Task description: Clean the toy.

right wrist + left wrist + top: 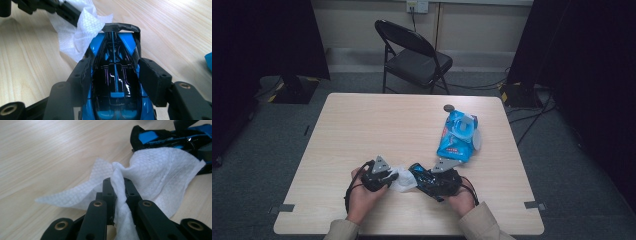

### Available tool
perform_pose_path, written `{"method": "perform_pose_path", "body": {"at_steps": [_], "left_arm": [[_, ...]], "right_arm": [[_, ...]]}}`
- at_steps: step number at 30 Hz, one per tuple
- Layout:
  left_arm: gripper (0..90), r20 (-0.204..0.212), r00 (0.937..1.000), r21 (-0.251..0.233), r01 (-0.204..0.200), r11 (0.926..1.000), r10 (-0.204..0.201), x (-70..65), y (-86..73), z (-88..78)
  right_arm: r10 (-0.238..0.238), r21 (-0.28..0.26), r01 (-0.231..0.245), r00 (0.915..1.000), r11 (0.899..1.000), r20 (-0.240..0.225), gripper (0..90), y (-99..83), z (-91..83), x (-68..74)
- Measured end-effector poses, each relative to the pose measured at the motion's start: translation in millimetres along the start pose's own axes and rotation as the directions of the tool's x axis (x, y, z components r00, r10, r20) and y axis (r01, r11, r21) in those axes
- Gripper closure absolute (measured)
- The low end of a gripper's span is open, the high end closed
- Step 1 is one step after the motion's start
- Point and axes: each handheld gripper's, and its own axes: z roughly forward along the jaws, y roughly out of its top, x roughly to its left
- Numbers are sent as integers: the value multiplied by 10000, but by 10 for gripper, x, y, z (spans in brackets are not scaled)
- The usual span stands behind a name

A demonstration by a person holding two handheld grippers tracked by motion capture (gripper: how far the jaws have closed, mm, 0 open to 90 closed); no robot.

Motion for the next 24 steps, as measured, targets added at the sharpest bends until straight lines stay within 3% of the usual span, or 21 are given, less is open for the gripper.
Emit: {"method": "perform_pose_path", "body": {"at_steps": [3,7,9,16,18,24], "left_arm": [[828,62,9997,84,-240,9997,239,-46,18,31],[829,459,9981,93,-409,9991,404,-162,66,91],[829,345,9979,201,-550,9983,543,-196,79,99],[831,601,9978,171,-302,9994,291,-243,31,45],[831,844,9960,159,-308,9994,293,-274,23,37],[831,985,9939,150,-515,9986,498,-393,41,60]], "right_arm": [[6,-7,-6,10000,10000,0,441,-1,0,0],[-33,4,33,10000,10000,25,441,2,2,4],[-24,4,24,10000,10000,31,441,1,1,4],[-33,15,33,10000,10000,33,441,1,0,4],[-43,11,43,10000,10000,42,441,2,2,6],[-48,20,48,10000,10000,59,441,2,1,9]]}}
